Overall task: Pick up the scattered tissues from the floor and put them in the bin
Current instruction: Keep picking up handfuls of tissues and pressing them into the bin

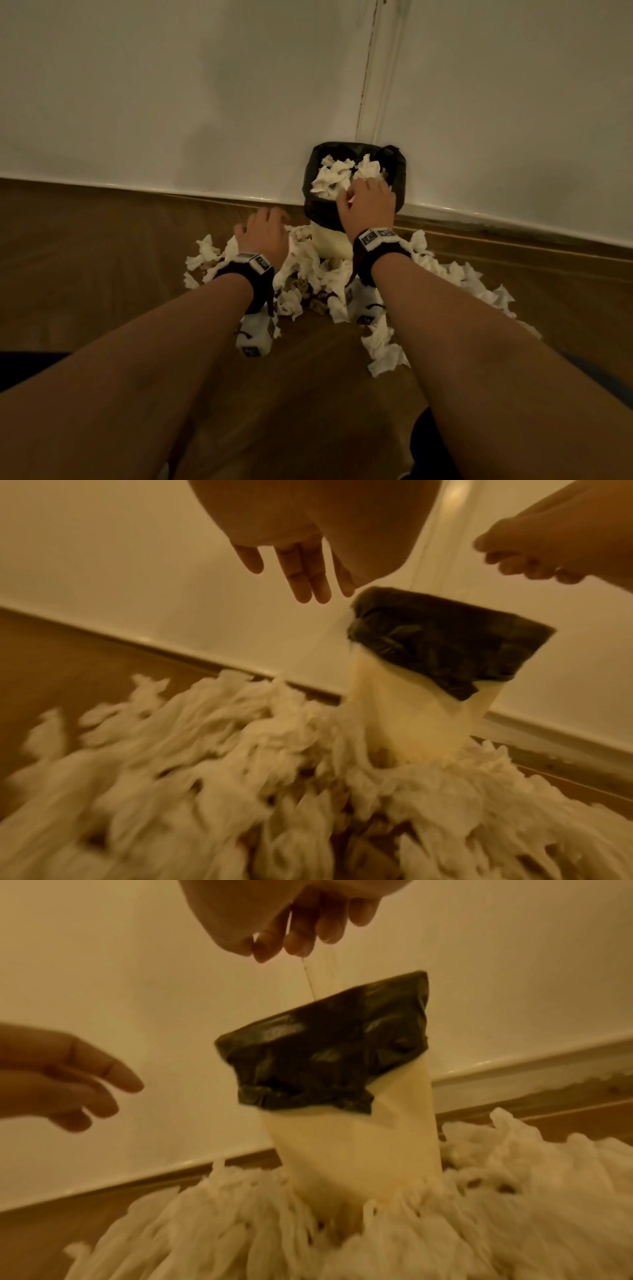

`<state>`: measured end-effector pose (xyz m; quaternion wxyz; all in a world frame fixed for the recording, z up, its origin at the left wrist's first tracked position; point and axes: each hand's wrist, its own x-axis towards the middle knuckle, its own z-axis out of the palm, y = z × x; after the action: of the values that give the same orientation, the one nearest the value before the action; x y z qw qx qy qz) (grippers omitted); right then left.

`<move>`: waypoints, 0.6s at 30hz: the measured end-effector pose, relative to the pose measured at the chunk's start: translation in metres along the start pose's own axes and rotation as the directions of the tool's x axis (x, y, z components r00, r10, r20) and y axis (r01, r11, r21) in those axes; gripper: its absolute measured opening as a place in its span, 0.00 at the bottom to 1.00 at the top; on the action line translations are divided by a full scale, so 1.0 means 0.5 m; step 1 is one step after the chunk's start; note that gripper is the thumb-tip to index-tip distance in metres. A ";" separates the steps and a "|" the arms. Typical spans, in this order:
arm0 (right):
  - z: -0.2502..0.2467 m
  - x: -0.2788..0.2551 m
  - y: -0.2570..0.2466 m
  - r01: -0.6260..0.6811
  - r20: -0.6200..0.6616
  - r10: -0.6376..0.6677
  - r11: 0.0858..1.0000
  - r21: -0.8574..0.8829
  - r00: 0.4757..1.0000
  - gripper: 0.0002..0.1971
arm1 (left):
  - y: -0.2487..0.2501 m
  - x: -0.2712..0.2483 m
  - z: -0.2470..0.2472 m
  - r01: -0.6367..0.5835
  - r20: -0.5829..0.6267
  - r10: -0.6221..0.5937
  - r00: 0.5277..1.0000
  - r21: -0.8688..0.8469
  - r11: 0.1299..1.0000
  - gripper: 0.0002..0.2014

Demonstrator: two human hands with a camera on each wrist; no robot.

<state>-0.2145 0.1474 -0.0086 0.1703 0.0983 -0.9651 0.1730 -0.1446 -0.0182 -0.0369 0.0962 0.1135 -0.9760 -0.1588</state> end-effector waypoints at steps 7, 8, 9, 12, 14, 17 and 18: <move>0.081 -0.109 -0.025 0.003 0.475 -0.046 0.996 0.091 0.879 0.13 | -0.104 -0.125 0.050 0.159 0.200 -0.180 0.963 0.115 0.980 0.15; 0.097 -0.121 -0.023 -0.007 0.563 -0.033 0.998 0.068 0.826 0.12 | -0.111 -0.138 0.058 0.132 0.234 -0.160 0.959 0.131 0.982 0.14; 0.112 -0.131 -0.024 -0.015 0.634 -0.014 0.999 0.040 0.773 0.12 | -0.114 -0.148 0.066 0.091 0.278 -0.131 0.952 0.151 0.984 0.14; 0.152 -0.162 -0.026 0.002 0.779 0.022 1.000 -0.030 0.626 0.14 | -0.102 -0.156 0.088 -0.081 0.435 -0.001 0.901 0.170 0.982 0.15; 0.169 -0.187 -0.029 0.042 0.826 0.014 0.998 -0.046 0.564 0.14 | -0.084 -0.148 0.103 -0.189 0.514 0.092 0.853 0.139 0.972 0.17; 0.188 -0.218 -0.023 0.053 0.864 0.016 0.997 -0.049 0.504 0.19 | -0.053 -0.122 0.128 -0.211 0.553 0.134 0.822 0.078 0.974 0.19; 0.189 -0.223 -0.020 0.071 0.883 0.014 0.996 -0.053 0.469 0.20 | -0.045 -0.114 0.137 -0.204 0.569 0.130 0.812 0.067 0.977 0.20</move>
<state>-0.1368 0.1182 -0.1292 -0.3442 0.1824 -0.9194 0.0552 -0.1014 -0.0049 -0.1169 -0.1887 -0.0187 -0.9751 -0.1149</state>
